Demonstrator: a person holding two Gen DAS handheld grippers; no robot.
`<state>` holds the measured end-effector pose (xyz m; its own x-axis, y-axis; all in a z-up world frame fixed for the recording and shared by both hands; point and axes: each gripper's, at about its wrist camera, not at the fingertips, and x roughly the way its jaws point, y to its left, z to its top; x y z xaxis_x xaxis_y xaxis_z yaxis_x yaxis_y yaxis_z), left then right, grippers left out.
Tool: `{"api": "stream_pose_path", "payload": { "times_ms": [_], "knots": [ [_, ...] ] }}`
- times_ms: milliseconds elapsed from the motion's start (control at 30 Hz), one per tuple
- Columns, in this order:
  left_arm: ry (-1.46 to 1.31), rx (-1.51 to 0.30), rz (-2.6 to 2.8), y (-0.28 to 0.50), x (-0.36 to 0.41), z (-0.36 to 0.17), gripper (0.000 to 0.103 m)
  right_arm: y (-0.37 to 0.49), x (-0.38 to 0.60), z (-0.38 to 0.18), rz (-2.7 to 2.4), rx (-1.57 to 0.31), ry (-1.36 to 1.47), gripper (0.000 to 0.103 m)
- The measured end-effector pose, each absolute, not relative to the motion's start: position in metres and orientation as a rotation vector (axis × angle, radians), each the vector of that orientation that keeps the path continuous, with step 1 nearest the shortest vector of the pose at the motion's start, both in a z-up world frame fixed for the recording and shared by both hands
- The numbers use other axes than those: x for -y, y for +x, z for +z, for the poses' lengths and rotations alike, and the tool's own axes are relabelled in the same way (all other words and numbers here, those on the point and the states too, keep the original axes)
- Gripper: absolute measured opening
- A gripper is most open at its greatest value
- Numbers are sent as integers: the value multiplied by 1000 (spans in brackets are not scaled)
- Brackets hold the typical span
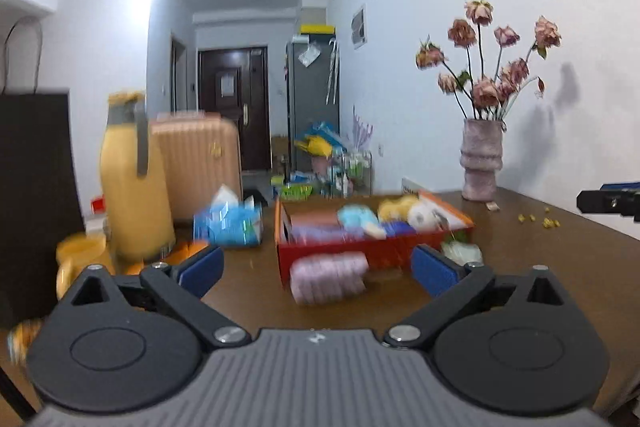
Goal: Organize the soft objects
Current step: 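Open both tools and withdraw them toward the lavender fuzzy headband, then close both tools on the lavender fuzzy headband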
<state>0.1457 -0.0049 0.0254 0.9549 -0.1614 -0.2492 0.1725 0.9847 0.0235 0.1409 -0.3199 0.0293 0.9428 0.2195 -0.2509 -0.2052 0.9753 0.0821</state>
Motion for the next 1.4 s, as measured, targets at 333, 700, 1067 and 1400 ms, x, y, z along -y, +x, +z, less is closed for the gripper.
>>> {"api": "stream_pose_path", "payload": {
  "times_ms": [333, 700, 1067, 1400],
  "knots": [
    [64, -337, -193, 135, 13, 7, 102, 107, 308, -16, 186, -357, 98, 87],
    [-57, -443, -123, 213, -4, -4, 94, 173, 290, -18, 245, -416, 100, 80],
    [-278, -652, -218, 381, -33, -40, 58, 338, 222, -28, 381, -508, 144, 59],
    [-262, -650, -335, 379, -29, -55, 10, 408, 197, -70, 450, -630, 284, 15]
  ]
}}
